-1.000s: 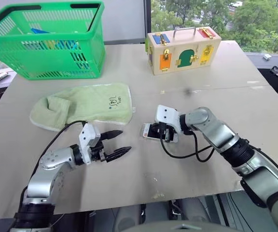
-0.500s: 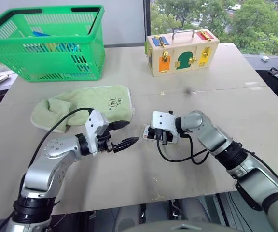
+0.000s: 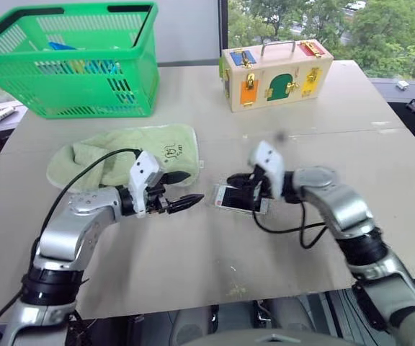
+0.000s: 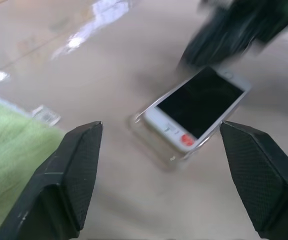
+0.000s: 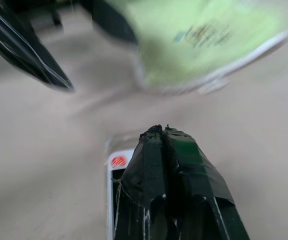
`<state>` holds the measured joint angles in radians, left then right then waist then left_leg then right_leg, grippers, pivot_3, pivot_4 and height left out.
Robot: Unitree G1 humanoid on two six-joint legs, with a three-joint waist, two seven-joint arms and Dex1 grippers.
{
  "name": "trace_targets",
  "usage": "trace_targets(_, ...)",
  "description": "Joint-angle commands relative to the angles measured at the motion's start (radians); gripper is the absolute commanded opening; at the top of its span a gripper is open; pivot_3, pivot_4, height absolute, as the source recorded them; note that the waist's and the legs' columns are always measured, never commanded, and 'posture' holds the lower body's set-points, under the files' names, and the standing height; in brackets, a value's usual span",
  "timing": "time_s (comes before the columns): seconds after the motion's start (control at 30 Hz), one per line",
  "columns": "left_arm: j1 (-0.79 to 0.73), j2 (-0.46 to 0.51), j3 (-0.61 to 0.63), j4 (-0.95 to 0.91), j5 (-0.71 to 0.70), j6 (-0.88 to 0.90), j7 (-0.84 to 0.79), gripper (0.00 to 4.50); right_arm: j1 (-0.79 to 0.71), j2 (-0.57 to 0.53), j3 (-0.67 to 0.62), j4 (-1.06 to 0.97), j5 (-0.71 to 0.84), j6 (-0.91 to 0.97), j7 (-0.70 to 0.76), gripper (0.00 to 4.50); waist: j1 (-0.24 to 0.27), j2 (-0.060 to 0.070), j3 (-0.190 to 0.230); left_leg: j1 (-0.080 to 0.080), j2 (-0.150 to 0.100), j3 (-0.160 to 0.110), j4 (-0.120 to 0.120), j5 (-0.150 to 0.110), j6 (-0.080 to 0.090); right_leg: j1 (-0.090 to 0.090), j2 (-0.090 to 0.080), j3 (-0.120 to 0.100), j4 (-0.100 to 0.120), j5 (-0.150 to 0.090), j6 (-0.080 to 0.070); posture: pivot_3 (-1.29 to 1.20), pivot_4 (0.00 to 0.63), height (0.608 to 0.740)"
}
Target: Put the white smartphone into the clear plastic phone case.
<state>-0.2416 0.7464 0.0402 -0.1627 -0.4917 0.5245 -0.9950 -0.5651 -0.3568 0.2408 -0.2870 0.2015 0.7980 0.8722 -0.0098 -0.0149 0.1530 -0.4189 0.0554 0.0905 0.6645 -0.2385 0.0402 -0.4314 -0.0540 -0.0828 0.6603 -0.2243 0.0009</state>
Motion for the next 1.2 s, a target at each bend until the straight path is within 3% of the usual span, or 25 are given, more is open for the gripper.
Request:
trace_targets(0.03,-0.028,0.024,-0.021,0.087,0.040,-0.075,-0.077,2.52,0.048,-0.055,-0.060,-0.181,0.066,0.107,-0.028,0.00,0.000,0.000,0.000,0.000,0.000,0.000,-0.001,0.000,0.000,0.000,0.000,0.000,-0.001,0.000,0.000,0.00,0.150,0.740)
trace_targets(0.23,-0.066,0.024,-0.084,0.249,0.128,-0.201,-0.182,0.04,0.212,-0.211,-0.107,-0.319,0.053,0.169,-0.102,0.00,0.002,-0.002,0.003,0.000,0.000,0.001,-0.002,0.000,0.000,-0.001,-0.001,0.000,-0.002,-0.002,-0.003,0.00,0.150,0.740)
trace_targets(0.4,-0.095,-0.003,-0.128,0.373,0.198,-0.308,-0.224,0.04,0.290,-0.302,-0.080,-0.326,0.003,0.160,-0.162,0.00,0.000,-0.004,0.005,0.000,0.000,0.000,-0.002,0.000,0.000,-0.001,-0.002,0.000,-0.002,-0.002,-0.003,0.00,0.150,0.740)
trace_targets(0.67,-0.138,-0.060,-0.154,0.469,0.244,-0.380,-0.237,0.04,0.267,-0.324,-0.002,-0.294,-0.024,0.164,-0.197,0.00,0.022,-0.004,0.005,0.000,0.000,0.000,-0.001,0.000,0.000,-0.001,-0.002,-0.001,-0.001,-0.002,-0.003,0.00,0.150,0.740)
trace_targets(0.9,-0.169,-0.095,-0.162,0.467,0.248,-0.358,-0.236,0.04,0.212,-0.311,0.089,-0.240,-0.046,0.140,-0.194,0.00,0.031,-0.004,0.005,0.000,-0.001,-0.001,0.000,0.000,0.000,-0.001,-0.002,-0.002,-0.002,-0.002,-0.003,0.00,0.150,0.740)
trace_targets(1.2,-0.205,-0.110,-0.123,0.416,0.219,-0.265,-0.210,0.04,0.200,-0.306,0.109,-0.220,-0.058,0.126,-0.193,0.00,0.022,-0.005,0.006,-0.011,-0.001,-0.006,0.004,0.000,0.001,-0.006,0.001,-0.006,-0.001,0.000,0.001,0.00,0.150,0.740)
